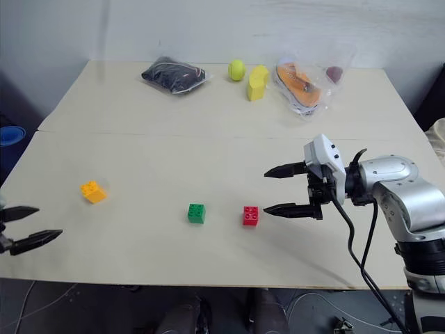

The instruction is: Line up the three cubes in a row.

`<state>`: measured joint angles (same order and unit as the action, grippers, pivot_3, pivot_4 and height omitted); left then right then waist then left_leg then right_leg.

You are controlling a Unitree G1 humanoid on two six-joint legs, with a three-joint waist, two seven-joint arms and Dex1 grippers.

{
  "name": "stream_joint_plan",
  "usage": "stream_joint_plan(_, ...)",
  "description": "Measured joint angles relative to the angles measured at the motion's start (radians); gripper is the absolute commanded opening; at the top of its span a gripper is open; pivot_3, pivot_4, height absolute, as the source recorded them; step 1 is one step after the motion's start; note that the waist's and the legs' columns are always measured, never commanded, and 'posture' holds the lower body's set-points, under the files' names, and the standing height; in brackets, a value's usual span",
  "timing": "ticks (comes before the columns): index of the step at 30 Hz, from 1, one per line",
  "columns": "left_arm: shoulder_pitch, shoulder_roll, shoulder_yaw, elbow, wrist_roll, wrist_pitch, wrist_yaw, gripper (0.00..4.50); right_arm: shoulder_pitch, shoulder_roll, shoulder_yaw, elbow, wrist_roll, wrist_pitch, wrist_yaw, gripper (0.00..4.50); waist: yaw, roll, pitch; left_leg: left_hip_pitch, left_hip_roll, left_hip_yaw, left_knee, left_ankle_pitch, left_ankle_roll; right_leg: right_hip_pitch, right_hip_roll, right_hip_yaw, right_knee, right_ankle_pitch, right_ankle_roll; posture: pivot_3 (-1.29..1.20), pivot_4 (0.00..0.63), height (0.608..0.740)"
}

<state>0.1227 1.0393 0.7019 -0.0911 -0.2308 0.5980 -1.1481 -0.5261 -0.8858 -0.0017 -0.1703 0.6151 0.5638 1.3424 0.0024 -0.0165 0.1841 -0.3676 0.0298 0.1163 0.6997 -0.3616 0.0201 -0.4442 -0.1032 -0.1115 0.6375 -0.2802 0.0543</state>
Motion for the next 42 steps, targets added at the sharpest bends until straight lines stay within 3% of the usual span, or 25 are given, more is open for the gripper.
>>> stream_joint_plan(5, -0.306, 0.101, -0.271, 0.294, 0.031, -0.086, -0.010, 4.48, 0.029, 0.010, -0.012, -0.002, 0.001, -0.008, -0.004, 4.50, -0.007, 0.000, 0.000, -0.001, 0.000, 0.002, -0.002, 0.000, 0.000, -0.001, 0.002, 0.000, 0.004, 0.000, 0.000, 0.00, 0.150, 0.740)
stream_joint_plan(10, -0.456, 0.100, -0.460, 0.475, 0.042, -0.162, -0.101, 4.48, 0.120, 0.008, -0.040, -0.079, 0.020, 0.003, -0.025, 4.50, -0.015, 0.000, 0.000, -0.001, 0.001, 0.009, -0.001, -0.002, 0.001, -0.003, 0.005, -0.002, 0.004, 0.000, 0.000, 0.00, 0.150, 0.740)
stream_joint_plan(16, -0.663, 0.053, -0.628, 0.695, 0.148, -0.284, -0.074, 4.48, 0.174, 0.005, -0.087, -0.182, 0.061, 0.030, -0.086, 4.50, -0.003, 0.000, 0.000, 0.000, 0.000, 0.009, 0.000, -0.001, 0.001, -0.003, 0.005, -0.003, 0.006, 0.000, 0.001, 0.00, 0.150, 0.740)
stream_joint_plan(19, -0.714, 0.019, -0.679, 0.786, 0.186, -0.336, -0.065, 3.91, 0.186, 0.005, -0.095, -0.205, 0.077, 0.045, -0.111, 4.50, -0.003, -0.001, 0.000, 0.000, 0.000, 0.009, 0.001, -0.001, 0.001, -0.003, 0.006, -0.005, 0.006, 0.000, 0.001, 0.00, 0.150, 0.740)
stream_joint_plan(24, -0.786, -0.014, -0.712, 0.852, 0.200, -0.373, -0.084, 2.31, 0.184, 0.005, -0.095, -0.221, 0.089, 0.061, -0.138, 4.50, -0.001, -0.001, -0.001, 0.000, 0.000, 0.009, 0.002, -0.001, 0.002, -0.002, 0.005, -0.006, 0.006, 0.000, 0.001, 0.00, 0.150, 0.740)
stream_joint_plan(27, -0.799, -0.022, -0.720, 0.860, 0.202, -0.387, -0.085, 1.51, 0.180, 0.005, -0.095, -0.222, 0.091, 0.071, -0.152, 4.50, -0.002, -0.001, -0.001, 0.000, 0.000, 0.009, 0.002, -0.001, 0.002, -0.002, 0.005, -0.006, 0.006, 0.001, 0.001, 0.00, 0.150, 0.740)
stream_joint_plan(34, -0.770, -0.022, -0.719, 0.810, 0.192, -0.403, -0.141, 1.52, 0.167, 0.003, -0.094, -0.224, 0.101, 0.091, -0.168, 4.50, -0.003, -0.001, -0.001, 0.000, 0.001, 0.009, 0.002, -0.001, 0.002, -0.002, 0.005, -0.005, 0.006, 0.000, 0.001, 0.00, 0.150, 0.740)
stream_joint_plan(42, -0.696, -0.054, -0.821, 0.407, 0.159, -0.453, -0.310, 1.52, 0.213, -0.053, -0.098, -0.230, 0.096, 0.087, -0.139, 4.50, 0.010, -0.001, -0.001, -0.001, 0.000, 0.006, 0.003, -0.001, 0.002, -0.001, 0.005, -0.002, 0.006, 0.001, 0.001, 0.00, 0.150, 0.740)
